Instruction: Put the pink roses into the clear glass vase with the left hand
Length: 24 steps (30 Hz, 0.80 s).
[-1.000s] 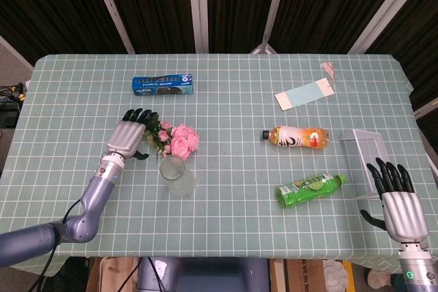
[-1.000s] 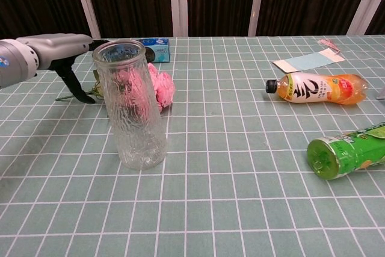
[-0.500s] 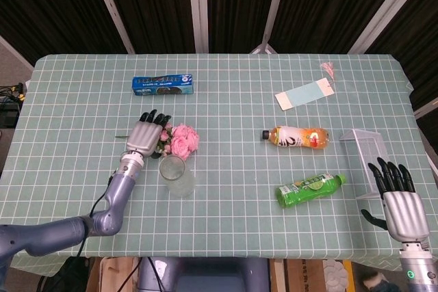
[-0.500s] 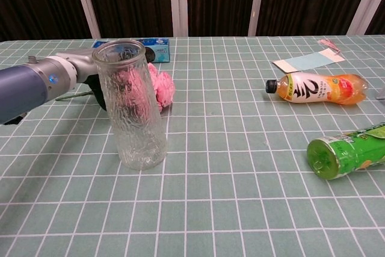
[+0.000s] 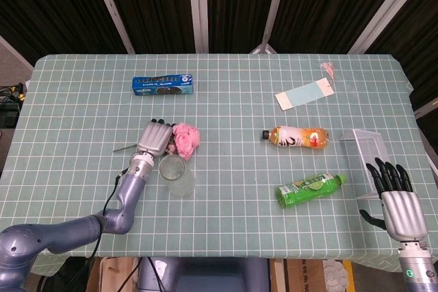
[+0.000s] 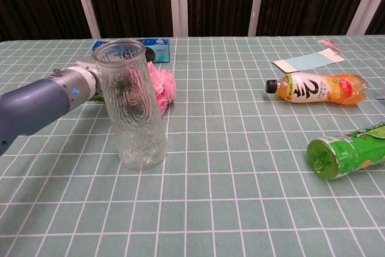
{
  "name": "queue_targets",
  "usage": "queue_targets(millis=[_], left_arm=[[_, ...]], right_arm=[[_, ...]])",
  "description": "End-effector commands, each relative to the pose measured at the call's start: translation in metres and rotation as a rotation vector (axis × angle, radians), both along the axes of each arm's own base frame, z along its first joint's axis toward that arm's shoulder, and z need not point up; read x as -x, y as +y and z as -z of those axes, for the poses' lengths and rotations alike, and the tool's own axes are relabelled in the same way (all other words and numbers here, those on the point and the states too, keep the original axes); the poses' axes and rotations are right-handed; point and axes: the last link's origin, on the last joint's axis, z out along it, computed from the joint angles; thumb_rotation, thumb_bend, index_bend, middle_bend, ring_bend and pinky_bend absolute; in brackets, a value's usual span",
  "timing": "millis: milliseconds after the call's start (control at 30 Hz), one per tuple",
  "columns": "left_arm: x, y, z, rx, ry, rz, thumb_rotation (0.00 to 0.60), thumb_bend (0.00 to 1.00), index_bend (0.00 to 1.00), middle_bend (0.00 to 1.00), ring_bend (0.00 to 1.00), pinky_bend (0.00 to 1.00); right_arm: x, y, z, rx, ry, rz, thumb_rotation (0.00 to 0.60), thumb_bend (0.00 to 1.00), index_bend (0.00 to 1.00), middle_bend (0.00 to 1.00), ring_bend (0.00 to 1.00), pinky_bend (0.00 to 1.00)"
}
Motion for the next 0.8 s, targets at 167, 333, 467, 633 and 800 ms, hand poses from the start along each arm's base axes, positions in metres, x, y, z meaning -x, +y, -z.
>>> queue_targets(millis=[167, 333, 467, 633, 800], left_arm=[[-0.007, 0.002, -0.027, -0.076, -0.123, 0.028, 0.6, 0.48, 0.4, 0.48, 0.33, 0.33], [-0.014, -0.003, -0.074, -0.07, -0.323, -0.04, 0.6, 0.48, 0.39, 0.47, 0.33, 0.32], [-0.019, -0.006, -0.127, -0.133, -0.391, -0.026, 0.6, 0.48, 0.39, 0.46, 0.32, 0.32], [-0.029, -0.017, -0.184, -0.188, -0.571, 0.035, 0.6, 0.48, 0.4, 0.47, 0.32, 0.3], [-0.042, -0.031, -0.221, -0.178, -0.815, 0.141, 0.6, 0.48, 0.41, 0.47, 0.32, 0.3]], right_arm=[[0.0, 0.0, 0.0, 0.0, -0.002, -0.001, 0.6, 0.15, 0.1, 0.04, 0.01, 0.0], [-0.001, 0.001, 0.001, -0.003, -0.006, -0.002, 0.6, 0.15, 0.1, 0.04, 0.01, 0.0], [-0.002, 0.001, 0.002, -0.006, -0.006, -0.007, 0.6, 0.15, 0.1, 0.04, 0.01, 0.0], [-0.004, 0.002, 0.004, -0.013, -0.008, -0.009, 0.6, 0.15, 0.1, 0.04, 0.01, 0.0], [-0.005, 0.003, 0.006, -0.019, -0.009, -0.014, 0.6, 0.15, 0.1, 0.04, 0.01, 0.0]])
